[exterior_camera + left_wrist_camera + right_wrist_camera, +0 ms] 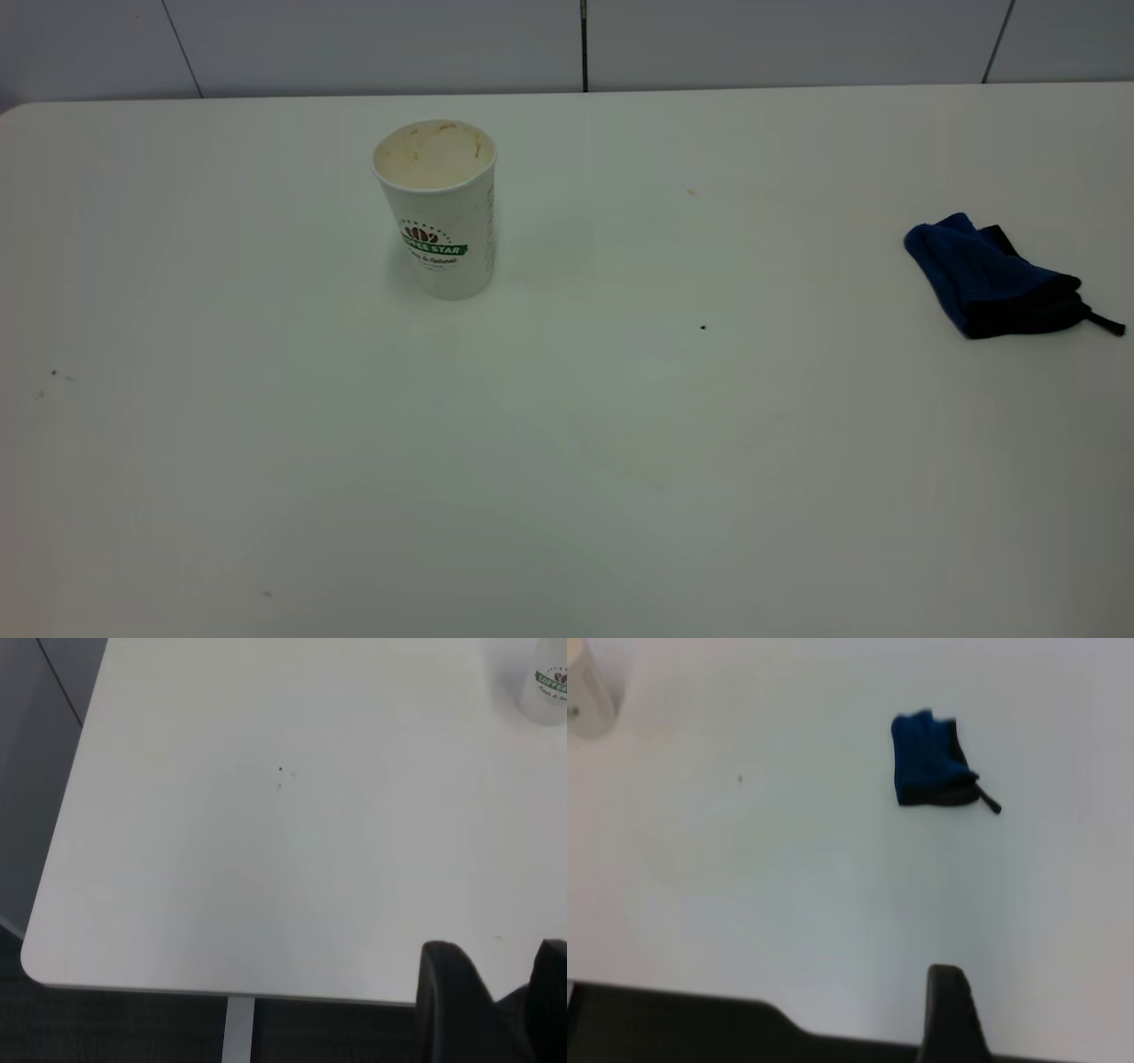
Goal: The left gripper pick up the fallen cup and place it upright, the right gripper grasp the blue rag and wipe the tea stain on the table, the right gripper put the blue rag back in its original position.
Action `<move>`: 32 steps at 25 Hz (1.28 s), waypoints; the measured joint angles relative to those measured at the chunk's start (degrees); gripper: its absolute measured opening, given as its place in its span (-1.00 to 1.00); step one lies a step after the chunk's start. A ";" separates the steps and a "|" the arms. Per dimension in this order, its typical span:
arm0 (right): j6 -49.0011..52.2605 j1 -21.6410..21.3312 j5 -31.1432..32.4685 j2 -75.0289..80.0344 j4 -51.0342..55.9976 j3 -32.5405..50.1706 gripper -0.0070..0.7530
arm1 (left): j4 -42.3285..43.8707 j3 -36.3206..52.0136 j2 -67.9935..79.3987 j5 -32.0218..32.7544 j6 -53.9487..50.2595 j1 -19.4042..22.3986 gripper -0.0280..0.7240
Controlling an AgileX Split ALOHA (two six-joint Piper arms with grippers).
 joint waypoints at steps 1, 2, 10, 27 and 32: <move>0.07 -0.13 0.00 -2.95 -0.22 1.12 0.46 | 0.00 0.00 0.00 0.00 0.00 0.00 -0.29; 0.07 -0.57 0.00 -6.43 -0.54 2.70 0.46 | 0.00 0.00 0.00 0.00 0.00 0.00 -0.29; -0.54 -4.82 -1.45 -16.45 0.82 16.43 0.46 | 0.00 0.00 0.00 0.00 0.00 0.00 -0.29; -6.62 -8.79 -6.93 -19.69 4.87 20.56 0.46 | 0.00 0.00 0.00 0.00 0.00 0.00 -0.29; -6.62 -9.29 -6.93 -19.69 4.81 20.56 0.46 | 0.00 0.00 0.00 0.00 0.00 0.00 -0.29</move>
